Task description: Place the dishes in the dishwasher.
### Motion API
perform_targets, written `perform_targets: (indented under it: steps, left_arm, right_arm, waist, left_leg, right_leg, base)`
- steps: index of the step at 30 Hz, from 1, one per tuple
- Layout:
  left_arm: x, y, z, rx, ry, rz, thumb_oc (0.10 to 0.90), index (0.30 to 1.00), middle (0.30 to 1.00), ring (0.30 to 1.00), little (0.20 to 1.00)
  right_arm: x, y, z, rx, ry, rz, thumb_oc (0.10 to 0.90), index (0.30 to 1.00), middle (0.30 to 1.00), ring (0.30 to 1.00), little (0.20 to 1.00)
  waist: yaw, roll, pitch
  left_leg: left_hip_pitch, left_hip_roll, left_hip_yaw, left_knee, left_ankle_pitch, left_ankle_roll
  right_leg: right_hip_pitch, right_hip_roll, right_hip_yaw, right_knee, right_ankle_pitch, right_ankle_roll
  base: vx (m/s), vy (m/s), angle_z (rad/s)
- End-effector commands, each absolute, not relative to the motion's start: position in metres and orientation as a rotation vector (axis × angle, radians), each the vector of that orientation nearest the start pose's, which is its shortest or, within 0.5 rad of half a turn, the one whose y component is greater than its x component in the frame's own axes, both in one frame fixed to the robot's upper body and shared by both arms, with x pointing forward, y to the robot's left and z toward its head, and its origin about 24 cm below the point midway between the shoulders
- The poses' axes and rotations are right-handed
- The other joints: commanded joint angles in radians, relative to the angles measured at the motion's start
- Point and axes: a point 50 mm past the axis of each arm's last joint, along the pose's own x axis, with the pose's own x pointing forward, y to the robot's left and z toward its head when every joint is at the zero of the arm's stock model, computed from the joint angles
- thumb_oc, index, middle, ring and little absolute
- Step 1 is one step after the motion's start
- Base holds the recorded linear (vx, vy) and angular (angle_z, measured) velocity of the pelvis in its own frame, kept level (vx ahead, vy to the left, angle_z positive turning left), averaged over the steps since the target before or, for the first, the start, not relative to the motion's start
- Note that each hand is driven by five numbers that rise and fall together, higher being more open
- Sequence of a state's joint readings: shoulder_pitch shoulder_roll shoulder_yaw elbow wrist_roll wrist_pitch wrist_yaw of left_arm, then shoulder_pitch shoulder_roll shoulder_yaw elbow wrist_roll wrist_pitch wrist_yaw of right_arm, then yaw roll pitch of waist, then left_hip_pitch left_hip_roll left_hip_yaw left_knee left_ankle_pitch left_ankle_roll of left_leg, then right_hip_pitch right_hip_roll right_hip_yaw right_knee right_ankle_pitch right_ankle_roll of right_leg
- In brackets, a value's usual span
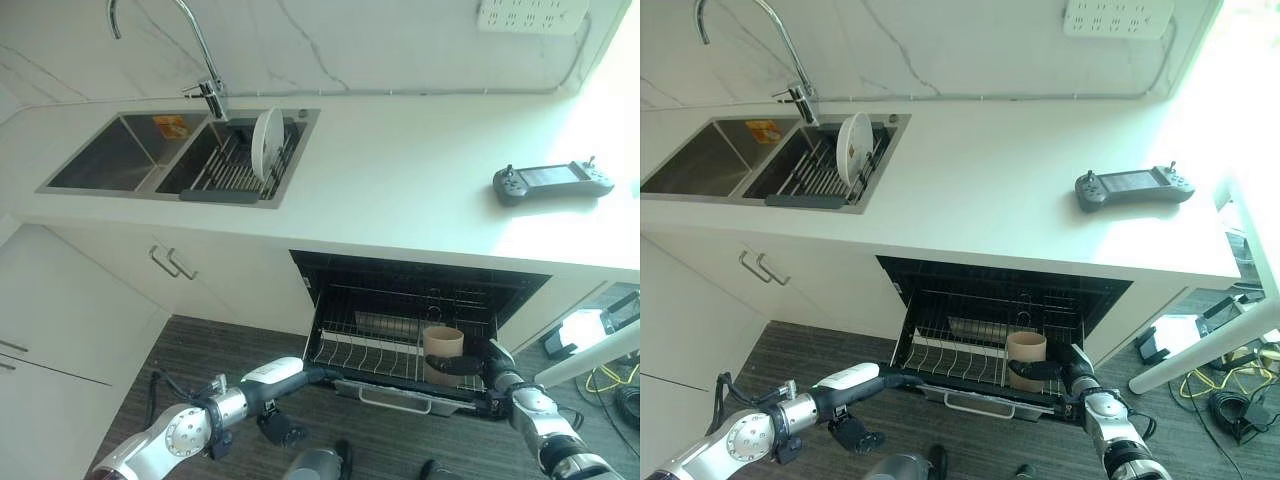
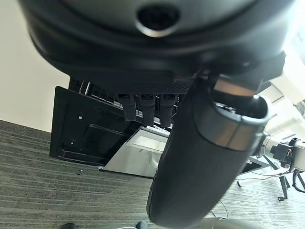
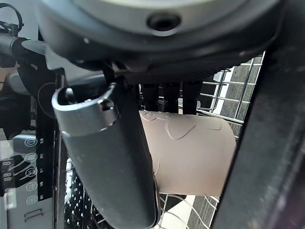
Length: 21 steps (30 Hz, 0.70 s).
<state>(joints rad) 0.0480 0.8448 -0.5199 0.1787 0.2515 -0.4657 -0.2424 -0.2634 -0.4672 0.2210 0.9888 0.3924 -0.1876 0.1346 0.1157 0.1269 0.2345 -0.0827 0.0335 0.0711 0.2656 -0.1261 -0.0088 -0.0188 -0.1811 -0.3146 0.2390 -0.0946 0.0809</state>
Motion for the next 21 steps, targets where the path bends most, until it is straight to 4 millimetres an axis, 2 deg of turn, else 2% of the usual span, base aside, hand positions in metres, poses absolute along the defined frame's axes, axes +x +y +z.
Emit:
perform_targets:
  steps: [1, 5, 11, 12, 13, 16, 21]
  left_arm:
    - [0.205, 0.179, 0.035, 0.96, -0.183, -0.91, 0.8, 0.9, 0.9, 0.9, 0.9]
    - [0.207, 0.173, 0.034, 0.955, -0.223, -0.869, 0.8, 0.9, 0.9, 0.9, 0.9]
    - [0.212, 0.163, 0.032, 0.956, -0.296, -0.83, 0.8, 0.9, 0.9, 0.9, 0.9]
    - [0.212, 0.162, 0.032, 0.954, -0.3, -0.824, 0.8, 0.9, 0.9, 0.9, 0.9]
    - [0.212, 0.161, 0.031, 0.952, -0.304, -0.818, 0.8, 0.9, 0.9, 0.9, 0.9]
    - [0.21, 0.156, 0.027, 0.94, -0.308, -0.798, 0.8, 0.9, 0.9, 0.9, 0.9]
    - [0.203, 0.155, 0.017, 0.926, -0.306, -0.788, 0.8, 0.9, 0.9, 0.9, 0.9]
  right_arm:
    - [0.287, -0.277, -0.016, -0.182, 0.34, -0.065, 0.4, 0.3, 0.3, 0.3, 0.3]
    - [0.294, -0.278, -0.012, -0.149, 0.33, -0.104, 0.4, 0.3, 0.3, 0.3, 0.3]
    - [0.306, -0.274, -0.004, -0.206, 0.301, -0.164, 0.4, 0.3, 0.3, 0.3, 0.3]
    - [0.306, -0.275, -0.004, -0.213, 0.302, -0.175, 0.547, 0.521, 0.521, 0.521, 0.521]
    - [0.306, -0.275, -0.003, -0.228, 0.299, -0.187, 0.8, 0.9, 0.9, 0.9, 0.9]
    - [0.305, -0.279, 0.001, -0.354, 0.261, -0.25, 0.8, 0.9, 0.9, 0.9, 0.9]
    - [0.306, -0.277, 0.011, -0.463, 0.163, -0.334, 0.8, 0.9, 0.9, 0.9, 0.9]
  waist:
    - [0.01, -0.001, -0.001]
    - [0.004, 0.017, 0.037]
    - [-0.011, 0.035, 0.085]
    - [-0.012, 0.037, 0.089]
    - [-0.014, 0.04, 0.092]
    - [-0.022, 0.05, 0.104]
    - [-0.033, 0.057, 0.11]
  left_leg:
    - [-0.035, 0.019, -0.009, 0.034, -0.096, 0.005]
    - [-0.056, 0.011, -0.007, 0.034, -0.09, 0.008]
    - [-0.085, 0.001, 0.001, 0.034, -0.085, 0.014]
    - [-0.086, 0.0, 0.003, 0.034, -0.084, 0.014]
    - [-0.087, 0.0, 0.004, 0.034, -0.083, 0.015]
    - [-0.087, -0.002, 0.011, 0.034, -0.083, 0.017]
    - [-0.085, -0.002, 0.022, 0.034, -0.085, 0.015]
  right_leg:
    - [-0.01, -0.016, 0.068, 0.061, -0.138, 0.036]
    - [-0.031, -0.02, 0.077, 0.061, -0.127, 0.035]
    - [-0.065, -0.025, 0.09, 0.061, -0.11, 0.034]
    - [-0.068, -0.025, 0.091, 0.061, -0.109, 0.034]
    - [-0.069, -0.025, 0.092, 0.061, -0.107, 0.033]
    - [-0.073, -0.027, 0.096, 0.061, -0.102, 0.032]
    - [-0.076, -0.031, 0.095, 0.061, -0.101, 0.03]
  base:
    - [-0.07, 0.035, -0.05]
    - [-0.06, 0.043, -0.02]
    - [-0.06, 0.042, -0.05]
    - [-0.04, 0.039, -0.14]
    - [-0.02, 0.042, -0.09]
    - [-0.02, 0.045, -0.02]
    - [-0.01, 0.03, -0.04]
